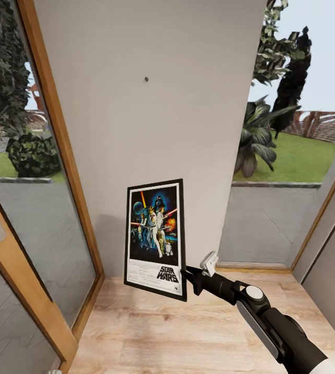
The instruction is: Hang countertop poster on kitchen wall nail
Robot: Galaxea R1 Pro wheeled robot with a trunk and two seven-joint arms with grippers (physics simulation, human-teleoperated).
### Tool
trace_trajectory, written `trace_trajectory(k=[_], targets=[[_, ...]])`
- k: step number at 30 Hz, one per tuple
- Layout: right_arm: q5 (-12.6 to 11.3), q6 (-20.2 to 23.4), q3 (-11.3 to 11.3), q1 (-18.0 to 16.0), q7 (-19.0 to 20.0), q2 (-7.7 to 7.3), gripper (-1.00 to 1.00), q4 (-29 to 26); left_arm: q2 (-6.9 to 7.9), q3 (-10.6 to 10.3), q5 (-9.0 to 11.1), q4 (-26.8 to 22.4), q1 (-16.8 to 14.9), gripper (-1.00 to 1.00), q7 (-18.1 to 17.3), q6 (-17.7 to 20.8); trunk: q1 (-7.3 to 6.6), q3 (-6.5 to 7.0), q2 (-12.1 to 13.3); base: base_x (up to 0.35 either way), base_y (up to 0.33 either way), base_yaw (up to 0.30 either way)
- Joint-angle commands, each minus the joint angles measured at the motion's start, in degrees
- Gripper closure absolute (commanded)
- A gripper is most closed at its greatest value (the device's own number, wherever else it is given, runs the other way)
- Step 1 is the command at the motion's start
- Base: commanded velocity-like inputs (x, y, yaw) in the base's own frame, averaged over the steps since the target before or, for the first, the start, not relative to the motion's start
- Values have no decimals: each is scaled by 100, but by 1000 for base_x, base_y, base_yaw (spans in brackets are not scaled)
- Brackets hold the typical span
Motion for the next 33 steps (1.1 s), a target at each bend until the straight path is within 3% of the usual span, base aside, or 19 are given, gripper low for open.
trace_trajectory(k=[1,21,33], targets=[[-68,52,6,-6,9,-3,100,-7,-1,9,37,0,-5,-100,-24,60,6,-13,-13,162,-72,-2],[-68,50,6,-6,11,-8,100,-7,-1,17,37,1,-5,-100,-18,64,6,19,-13,32,-8,-112],[-68,50,6,-6,11,-4,100,-14,-1,8,37,2,-5,-100,-15,73,6,19,-13,306,0,0]])
